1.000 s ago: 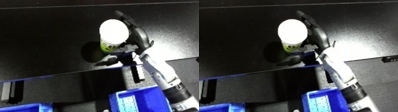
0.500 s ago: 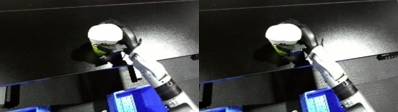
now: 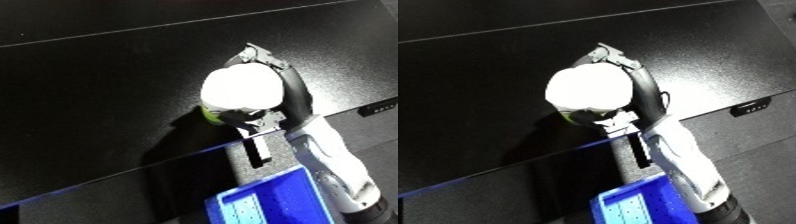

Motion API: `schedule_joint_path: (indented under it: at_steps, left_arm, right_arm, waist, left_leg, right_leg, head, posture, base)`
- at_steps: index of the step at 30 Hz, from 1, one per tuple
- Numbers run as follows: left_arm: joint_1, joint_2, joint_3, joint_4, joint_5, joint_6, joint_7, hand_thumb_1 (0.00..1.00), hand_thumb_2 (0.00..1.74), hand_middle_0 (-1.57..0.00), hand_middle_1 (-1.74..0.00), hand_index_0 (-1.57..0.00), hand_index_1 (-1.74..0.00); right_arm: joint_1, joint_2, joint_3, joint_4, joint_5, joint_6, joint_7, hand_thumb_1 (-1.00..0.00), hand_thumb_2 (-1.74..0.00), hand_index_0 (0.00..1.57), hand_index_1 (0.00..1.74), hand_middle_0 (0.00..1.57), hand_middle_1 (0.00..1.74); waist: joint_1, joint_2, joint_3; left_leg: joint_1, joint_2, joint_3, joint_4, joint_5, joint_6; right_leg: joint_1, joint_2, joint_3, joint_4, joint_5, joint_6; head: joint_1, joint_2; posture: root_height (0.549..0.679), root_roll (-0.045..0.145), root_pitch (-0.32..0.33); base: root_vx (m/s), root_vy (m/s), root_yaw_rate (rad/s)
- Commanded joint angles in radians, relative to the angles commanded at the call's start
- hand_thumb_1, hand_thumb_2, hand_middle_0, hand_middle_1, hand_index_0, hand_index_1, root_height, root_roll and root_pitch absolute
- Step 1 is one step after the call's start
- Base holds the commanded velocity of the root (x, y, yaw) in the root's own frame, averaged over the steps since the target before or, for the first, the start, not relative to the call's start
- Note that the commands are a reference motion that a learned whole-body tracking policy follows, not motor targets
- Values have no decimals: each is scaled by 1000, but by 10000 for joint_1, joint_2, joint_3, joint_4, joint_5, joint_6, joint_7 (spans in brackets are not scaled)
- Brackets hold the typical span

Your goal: Pick up the object and place it into the box

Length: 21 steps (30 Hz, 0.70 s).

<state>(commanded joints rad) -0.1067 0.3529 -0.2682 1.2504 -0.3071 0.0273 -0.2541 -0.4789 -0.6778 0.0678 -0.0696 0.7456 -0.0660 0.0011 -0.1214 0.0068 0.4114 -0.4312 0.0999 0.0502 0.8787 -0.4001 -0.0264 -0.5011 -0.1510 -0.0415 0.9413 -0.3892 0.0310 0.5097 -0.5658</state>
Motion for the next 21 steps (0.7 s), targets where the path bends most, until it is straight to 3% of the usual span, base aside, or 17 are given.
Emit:
schedule_joint_path:
  at_steps: [5, 10, 14, 17, 21]
  left_arm:
    - [215, -164, 152, 172, -223, -288, -6, 0, 0, 0, 0, 0, 0]
    - [457, -380, 358, 329, -462, -562, -15, 0, 0, 0, 0, 0, 0]
    - [549, -568, 479, 301, -626, -662, -60, 0, 0, 0, 0, 0, 0]
    - [599, -663, 544, 306, -758, -787, -111, 0, 0, 0, 0, 0, 0]
    - [610, -711, 571, 363, -1049, -877, -163, 0, 0, 0, 0, 0, 0]
  right_arm:
    - [1072, -85, -967, -758, -153, -1136, -434, -900, -1566, 1413, 1566, 1413, 1566]
    - [2318, 284, -2277, -1115, -822, -3259, -1736, -900, -1566, 1413, 1566, 1413, 1566]
    - [3341, 719, -3108, -713, -920, -4656, -2256, -900, -1566, 1413, 1566, 1413, 1566]
    - [3988, 942, -3513, 39, -808, -5348, -2440, -900, -1566, 1413, 1566, 1413, 1566]
    - [4571, 1033, -3897, 1634, -559, -5876, -2905, -900, -1566, 1413, 1566, 1413, 1566]
  waist:
    - [-324, 9, 58]
    - [-695, 89, 151]
    - [-986, 192, 284]
    - [-1177, 244, 386]
    - [-1377, 290, 493]
  left_leg:
    - [99, 57, 189, -103, 47, -6]
    - [225, 76, 404, -205, 108, -3]
    - [354, 64, 595, -254, 147, 32]
    - [456, 67, 722, -294, 179, 53]
    - [583, 62, 848, -350, 208, 82]
  right_leg:
    - [13, 128, 92, -100, 5, -20]
    - [20, 276, 194, -173, 1, -25]
    - [36, 423, 323, -222, 3, -28]
    - [56, 520, 403, -250, -2, -46]
    - [84, 635, 483, -262, -19, -104]
  head:
    - [4, 134]
    - [211, 5]
    - [645, -165]
    - [1177, -312]
    - [1690, -407]
  posture:
    - [619, 79, -23]
    - [620, 80, -17]
    - [621, 81, -15]
    - [621, 81, -14]
    - [621, 81, -14]
  base:
    - [-21, 52, -107]
    - [-23, 77, -127]
    - [-19, 104, -157]
    - [-19, 97, -143]
    - [-12, 85, -120]
